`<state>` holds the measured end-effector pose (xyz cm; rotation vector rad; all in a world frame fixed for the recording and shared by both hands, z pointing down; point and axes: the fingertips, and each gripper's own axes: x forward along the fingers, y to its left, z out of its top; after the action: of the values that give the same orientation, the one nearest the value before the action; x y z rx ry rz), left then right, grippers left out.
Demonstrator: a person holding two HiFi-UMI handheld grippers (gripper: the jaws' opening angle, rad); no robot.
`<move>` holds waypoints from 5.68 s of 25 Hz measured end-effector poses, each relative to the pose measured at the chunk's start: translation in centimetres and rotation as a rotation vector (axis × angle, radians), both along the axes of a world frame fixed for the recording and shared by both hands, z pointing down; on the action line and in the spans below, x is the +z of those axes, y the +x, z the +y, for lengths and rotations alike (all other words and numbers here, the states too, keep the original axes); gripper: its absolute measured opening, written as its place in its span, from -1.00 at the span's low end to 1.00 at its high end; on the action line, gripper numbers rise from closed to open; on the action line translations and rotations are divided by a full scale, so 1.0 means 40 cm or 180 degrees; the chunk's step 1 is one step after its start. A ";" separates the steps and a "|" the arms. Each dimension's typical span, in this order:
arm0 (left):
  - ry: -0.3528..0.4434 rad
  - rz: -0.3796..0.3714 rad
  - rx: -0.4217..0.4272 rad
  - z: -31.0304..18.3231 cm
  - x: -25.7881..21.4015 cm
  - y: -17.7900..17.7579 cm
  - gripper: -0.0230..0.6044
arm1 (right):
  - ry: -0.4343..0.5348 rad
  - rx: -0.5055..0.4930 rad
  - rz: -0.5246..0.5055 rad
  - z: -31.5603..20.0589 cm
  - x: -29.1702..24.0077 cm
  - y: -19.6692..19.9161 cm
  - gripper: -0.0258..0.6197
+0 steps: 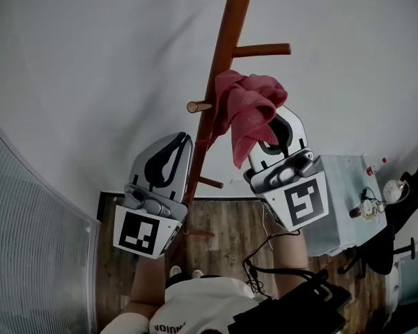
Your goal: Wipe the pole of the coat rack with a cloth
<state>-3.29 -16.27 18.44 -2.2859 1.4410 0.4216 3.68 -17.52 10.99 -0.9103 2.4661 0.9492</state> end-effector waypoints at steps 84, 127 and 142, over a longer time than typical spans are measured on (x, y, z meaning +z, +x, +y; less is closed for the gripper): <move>0.0202 -0.0172 0.0642 -0.071 -0.060 -0.020 -0.88 | 0.0739 0.0914 0.0065 -0.035 -0.223 -0.066 -0.66; 0.0084 -0.0146 0.0610 -0.088 -0.006 -0.016 -0.88 | 0.0596 0.1763 0.0002 -0.103 -0.125 0.123 -0.66; -0.0040 -0.0157 0.0573 -0.092 0.021 -0.023 -0.88 | 0.0475 0.1332 -0.0352 -0.059 -0.087 0.132 -0.66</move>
<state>-4.20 -19.96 19.27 -2.4285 1.2225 0.4065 8.96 -19.88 7.51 -1.4157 2.1189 1.1601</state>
